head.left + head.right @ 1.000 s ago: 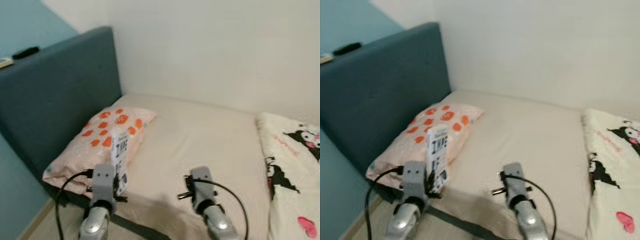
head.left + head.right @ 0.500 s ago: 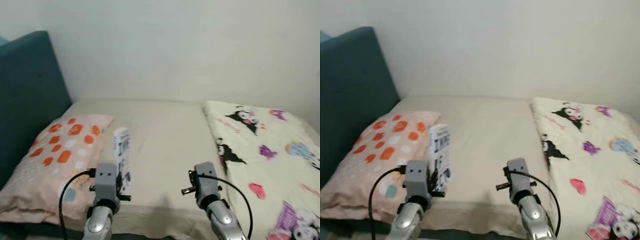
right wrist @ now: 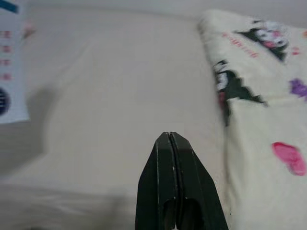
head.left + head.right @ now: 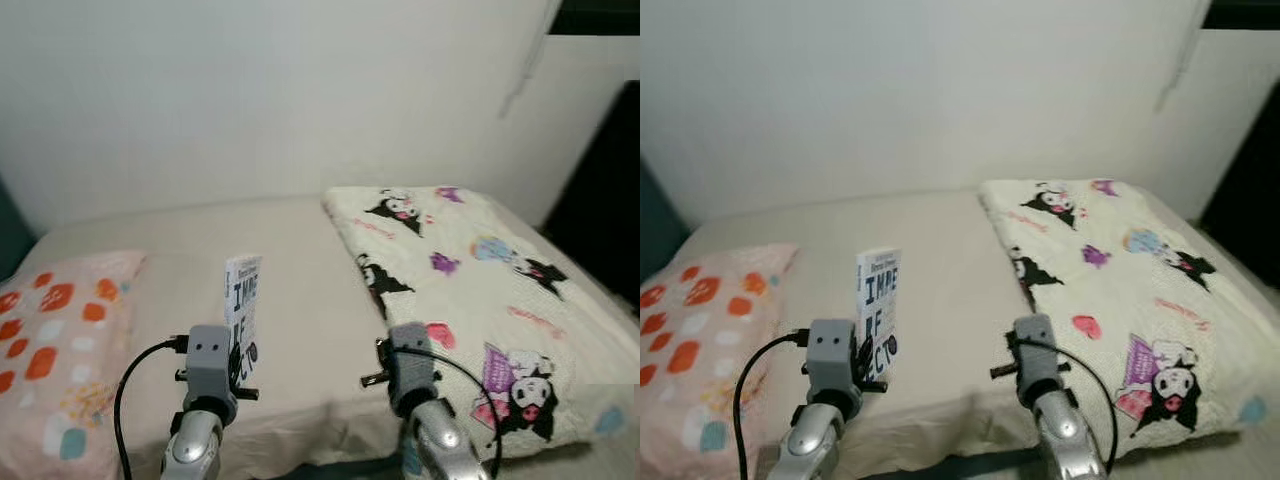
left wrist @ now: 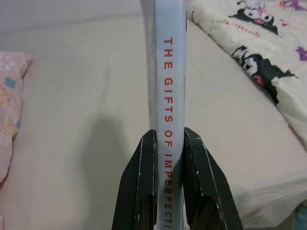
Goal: Clean up the room
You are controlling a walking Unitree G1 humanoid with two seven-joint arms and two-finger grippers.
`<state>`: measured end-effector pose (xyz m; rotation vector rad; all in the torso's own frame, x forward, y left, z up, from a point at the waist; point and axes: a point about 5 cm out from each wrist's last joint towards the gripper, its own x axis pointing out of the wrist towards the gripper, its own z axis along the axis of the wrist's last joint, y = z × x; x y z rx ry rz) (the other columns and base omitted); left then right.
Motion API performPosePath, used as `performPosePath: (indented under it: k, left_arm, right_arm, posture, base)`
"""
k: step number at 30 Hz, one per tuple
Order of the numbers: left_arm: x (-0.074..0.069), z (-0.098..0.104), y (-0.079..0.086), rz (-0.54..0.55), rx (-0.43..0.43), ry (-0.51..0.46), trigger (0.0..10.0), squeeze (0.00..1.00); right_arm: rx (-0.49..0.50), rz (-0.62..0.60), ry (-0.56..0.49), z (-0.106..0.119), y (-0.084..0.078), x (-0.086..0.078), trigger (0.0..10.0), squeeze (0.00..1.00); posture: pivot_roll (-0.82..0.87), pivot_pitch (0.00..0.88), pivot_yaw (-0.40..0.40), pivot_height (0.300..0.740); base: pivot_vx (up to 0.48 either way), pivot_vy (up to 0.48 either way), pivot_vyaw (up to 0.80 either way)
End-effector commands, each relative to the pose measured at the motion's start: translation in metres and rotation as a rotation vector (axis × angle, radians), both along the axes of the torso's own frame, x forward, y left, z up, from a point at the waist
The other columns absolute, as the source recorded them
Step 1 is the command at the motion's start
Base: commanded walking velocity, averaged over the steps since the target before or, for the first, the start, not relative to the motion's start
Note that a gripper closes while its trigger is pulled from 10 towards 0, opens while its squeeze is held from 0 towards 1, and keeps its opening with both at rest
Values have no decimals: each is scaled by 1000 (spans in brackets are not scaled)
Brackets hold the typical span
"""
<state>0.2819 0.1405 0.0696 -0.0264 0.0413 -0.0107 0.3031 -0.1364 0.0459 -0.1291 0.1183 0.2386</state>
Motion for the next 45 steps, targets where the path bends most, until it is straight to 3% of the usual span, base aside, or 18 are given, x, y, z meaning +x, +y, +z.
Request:
performPosePath:
  k: [1,9,26,45]
  left_arm:
    - [0,4,4,17,-4,-26,10000,0]
    - [0,6,6,25,-7,-41,10000,0]
    - [-3,6,9,30,-18,-48,10000,0]
    - [-6,4,12,37,-14,-42,10000,0]
  right_arm:
    - [-8,-3,19,-4,-1,-2,10000,0]
    - [7,11,20,-4,2,-3,10000,0]
    - [11,30,19,-5,6,-5,10000,0]
    - [13,34,31,-7,7,-7,10000,0]
  posture:
    - [-57,106,5,740]
    - [-51,104,-5,740]
    - [-50,92,-2,740]
    - [-47,107,-4,740]
  base:
    - [0,0,0]
    - [98,0,0]
    - [360,0,0]
    - [0,0,0]
